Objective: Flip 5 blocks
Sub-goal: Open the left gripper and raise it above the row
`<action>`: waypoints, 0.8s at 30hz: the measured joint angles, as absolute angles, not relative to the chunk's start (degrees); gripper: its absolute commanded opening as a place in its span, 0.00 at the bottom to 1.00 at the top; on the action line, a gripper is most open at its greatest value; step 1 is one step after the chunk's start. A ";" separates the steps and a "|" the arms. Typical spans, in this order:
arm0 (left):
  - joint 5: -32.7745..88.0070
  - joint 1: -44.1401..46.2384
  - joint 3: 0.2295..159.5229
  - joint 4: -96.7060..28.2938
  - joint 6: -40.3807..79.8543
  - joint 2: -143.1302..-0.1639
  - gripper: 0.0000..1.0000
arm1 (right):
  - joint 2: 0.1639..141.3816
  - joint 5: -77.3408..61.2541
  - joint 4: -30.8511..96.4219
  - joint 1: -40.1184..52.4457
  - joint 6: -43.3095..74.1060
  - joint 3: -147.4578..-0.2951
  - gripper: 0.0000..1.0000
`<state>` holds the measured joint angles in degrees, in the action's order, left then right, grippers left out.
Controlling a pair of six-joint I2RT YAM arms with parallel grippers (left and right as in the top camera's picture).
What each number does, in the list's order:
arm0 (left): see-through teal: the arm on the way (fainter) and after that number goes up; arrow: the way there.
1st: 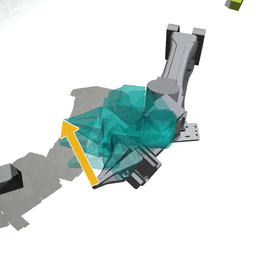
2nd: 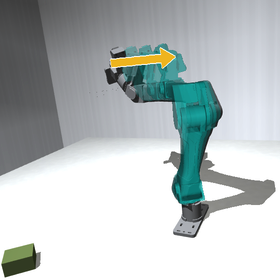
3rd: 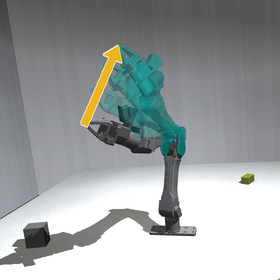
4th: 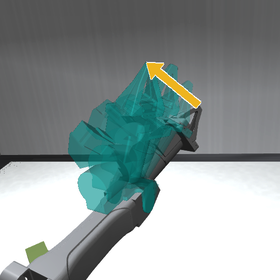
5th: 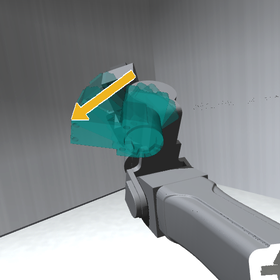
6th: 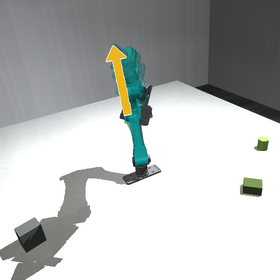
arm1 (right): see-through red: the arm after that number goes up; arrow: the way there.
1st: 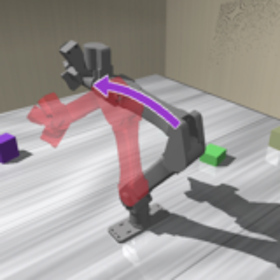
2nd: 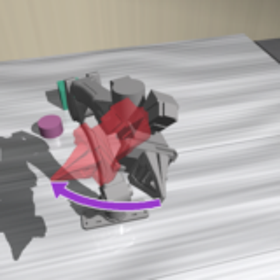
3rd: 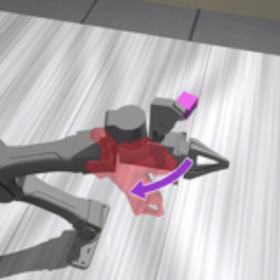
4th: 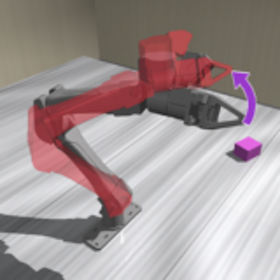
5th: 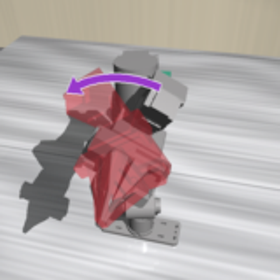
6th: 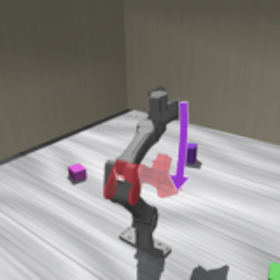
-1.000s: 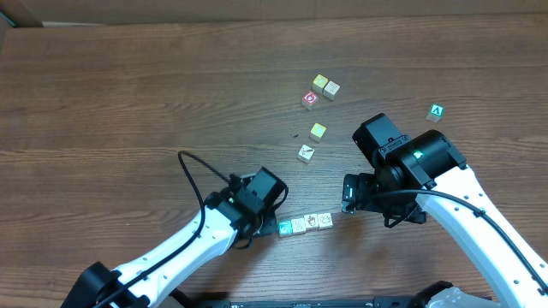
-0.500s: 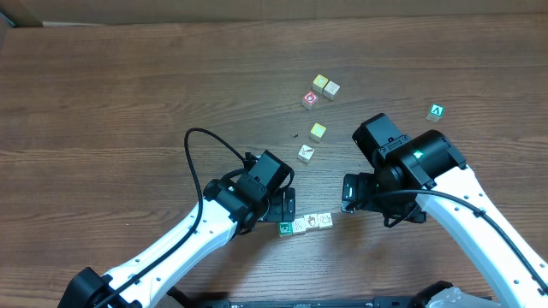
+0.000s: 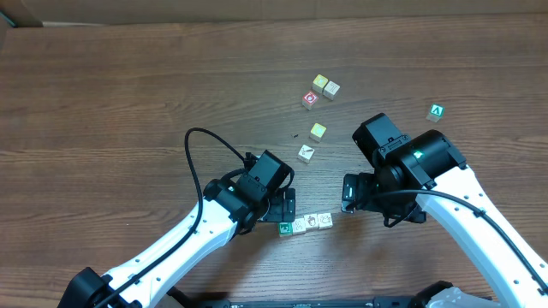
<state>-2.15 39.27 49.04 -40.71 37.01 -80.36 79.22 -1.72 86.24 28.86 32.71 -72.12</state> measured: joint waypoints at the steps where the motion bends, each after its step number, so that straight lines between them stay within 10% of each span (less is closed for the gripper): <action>1: -2.15 39.27 49.04 -40.71 37.01 -80.36 1.00 | 79.22 -1.69 86.21 28.86 32.71 -72.12 1.00; 24: -0.64 37.34 50.15 -39.83 33.19 -80.36 1.00 | 79.22 -1.67 86.11 28.86 32.71 -72.12 1.00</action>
